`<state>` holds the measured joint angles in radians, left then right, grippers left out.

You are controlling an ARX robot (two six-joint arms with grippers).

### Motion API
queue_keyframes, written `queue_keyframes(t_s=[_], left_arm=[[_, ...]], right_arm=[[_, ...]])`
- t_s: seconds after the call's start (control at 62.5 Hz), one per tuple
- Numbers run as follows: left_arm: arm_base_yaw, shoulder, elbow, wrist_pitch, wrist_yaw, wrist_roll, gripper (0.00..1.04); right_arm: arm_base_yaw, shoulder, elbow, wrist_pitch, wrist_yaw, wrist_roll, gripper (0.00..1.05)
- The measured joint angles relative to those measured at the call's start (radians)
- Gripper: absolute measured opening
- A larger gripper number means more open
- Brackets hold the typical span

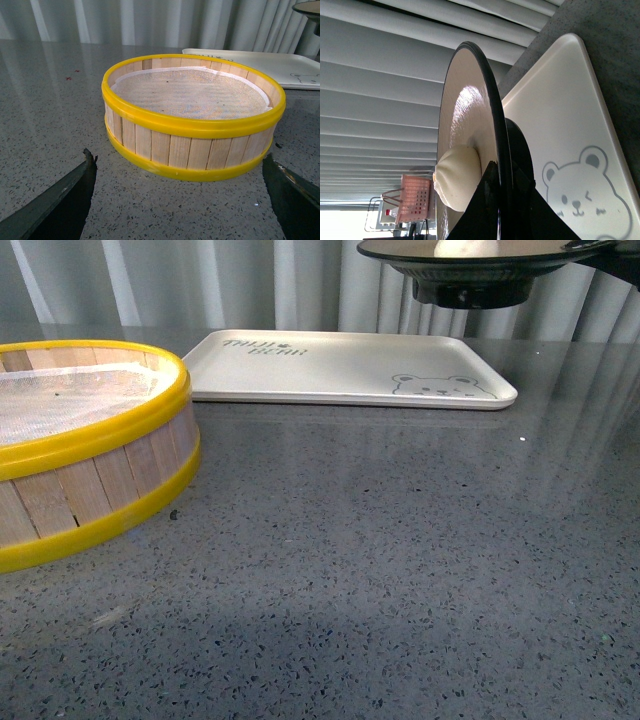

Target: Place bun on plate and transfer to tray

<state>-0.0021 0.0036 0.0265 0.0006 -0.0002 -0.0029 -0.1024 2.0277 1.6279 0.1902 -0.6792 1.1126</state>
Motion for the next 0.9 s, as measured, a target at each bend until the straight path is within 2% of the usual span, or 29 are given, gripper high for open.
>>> queue_keyframes(t_s=[0.16,0.256,0.528,0.896], left_arm=[[0.000,0.000,0.000,0.000,0.000,0.000,0.98],[0.000,0.000,0.000,0.000,0.000,0.000,0.98],[0.000,0.000,0.000,0.000,0.000,0.000,0.98],[0.000,0.000,0.000,0.000,0.000,0.000,0.98]], right_arm=[[0.046,0.147,0.212,-0.055,0.020,0.052,0.02],[0.074,0.187,0.264,-0.074,0.028,0.065,0.02],[0.133,0.246,0.314,-0.095,0.048,0.074,0.02],[0.137,0.254,0.260,-0.089,0.089,0.077,0.02]])
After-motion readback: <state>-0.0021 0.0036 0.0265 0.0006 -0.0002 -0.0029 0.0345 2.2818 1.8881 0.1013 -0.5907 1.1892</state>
